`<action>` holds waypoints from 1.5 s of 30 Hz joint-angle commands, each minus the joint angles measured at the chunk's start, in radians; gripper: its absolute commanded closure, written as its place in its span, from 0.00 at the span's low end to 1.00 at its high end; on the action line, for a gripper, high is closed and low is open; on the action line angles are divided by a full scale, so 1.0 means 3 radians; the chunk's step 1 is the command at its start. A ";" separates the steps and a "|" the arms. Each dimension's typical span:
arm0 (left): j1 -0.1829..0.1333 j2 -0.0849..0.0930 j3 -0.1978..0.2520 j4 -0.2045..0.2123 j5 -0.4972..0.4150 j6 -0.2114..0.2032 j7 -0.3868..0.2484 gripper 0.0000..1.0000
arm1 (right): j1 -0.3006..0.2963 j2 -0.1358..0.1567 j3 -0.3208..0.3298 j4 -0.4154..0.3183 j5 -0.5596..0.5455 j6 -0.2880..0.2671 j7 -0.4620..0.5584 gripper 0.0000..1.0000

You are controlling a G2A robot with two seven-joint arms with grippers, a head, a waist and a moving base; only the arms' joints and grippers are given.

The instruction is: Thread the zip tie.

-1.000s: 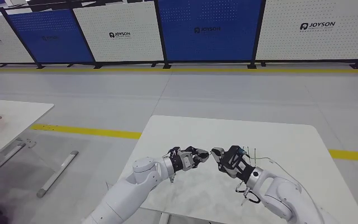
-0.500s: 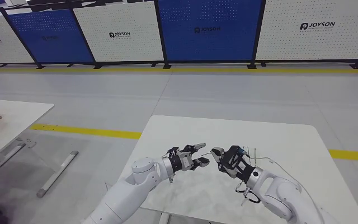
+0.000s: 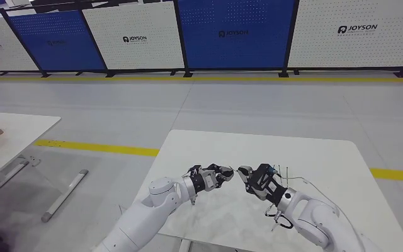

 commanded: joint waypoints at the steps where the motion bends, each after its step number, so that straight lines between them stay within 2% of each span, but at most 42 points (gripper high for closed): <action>1: -0.0002 -0.0003 0.0000 0.0005 0.0002 0.0000 -0.0003 1.00 | 0.0000 0.0000 0.0000 0.0000 0.0000 0.0000 0.0000 1.00; 5: -0.0003 -0.0007 -0.0001 0.0011 0.0004 0.0007 -0.0006 1.00 | 0.0000 0.0000 0.0000 0.0000 0.0000 0.0000 0.0000 1.00; 7: -0.0002 -0.0008 0.0005 0.0010 0.0024 0.0017 -0.0004 0.61 | 0.0000 0.0000 0.0000 0.0000 0.0000 0.0000 0.0000 1.00; 10: 0.0000 -0.0011 0.0008 0.0015 0.0032 0.0019 -0.0002 0.51 | 0.0000 0.0000 0.0000 0.0000 0.0000 0.0000 0.0000 1.00; 15: 0.0000 -0.0018 0.0005 0.0018 0.0025 0.0018 0.0002 0.51 | 0.0000 0.0000 0.0000 0.0000 0.0000 0.0000 0.0000 1.00; 22: 0.0023 -0.0019 -0.0003 -0.0015 0.0059 0.0024 -0.0002 0.61 | 0.0000 0.0000 0.0000 0.0000 0.0000 0.0000 0.0000 1.00; 25: 0.0027 -0.0020 -0.0011 -0.0018 0.0061 0.0025 0.0005 0.71 | 0.0000 0.0000 0.0000 0.0000 0.0000 0.0000 0.0000 1.00; 27: 0.0026 -0.0023 -0.0014 -0.0014 0.0050 0.0026 0.0010 0.82 | 0.0000 0.0000 0.0000 0.0000 0.0000 0.0000 0.0000 1.00; 29: 0.0025 -0.0026 -0.0014 -0.0011 0.0042 0.0028 0.0007 0.85 | 0.0000 0.0000 0.0000 0.0000 0.0000 0.0000 0.0000 1.00; 30: 0.0024 -0.0027 -0.0014 -0.0010 0.0042 0.0028 0.0005 0.89 | 0.0000 0.0000 0.0000 0.0000 0.0000 0.0000 0.0000 1.00; 31: 0.0023 -0.0028 -0.0015 -0.0009 0.0044 0.0027 0.0004 0.99 | 0.0000 0.0000 0.0000 0.0000 0.0000 0.0000 0.0000 1.00; 32: 0.0024 -0.0028 -0.0016 -0.0007 0.0045 0.0026 0.0002 1.00 | 0.0000 0.0000 0.0000 0.0000 0.0000 0.0000 0.0000 1.00; 43: 0.0028 -0.0037 -0.0021 -0.0013 0.0065 0.0029 0.0002 1.00 | 0.0000 0.0000 0.0000 0.0000 0.0000 0.0000 0.0000 1.00; 44: 0.0028 -0.0037 -0.0021 -0.0015 0.0066 0.0031 0.0004 0.87 | 0.0000 0.0000 0.0000 0.0000 0.0000 0.0000 0.0000 1.00; 45: 0.0029 -0.0038 -0.0021 -0.0020 0.0069 0.0033 0.0008 0.59 | 0.0000 0.0000 0.0000 0.0000 0.0000 0.0000 0.0000 1.00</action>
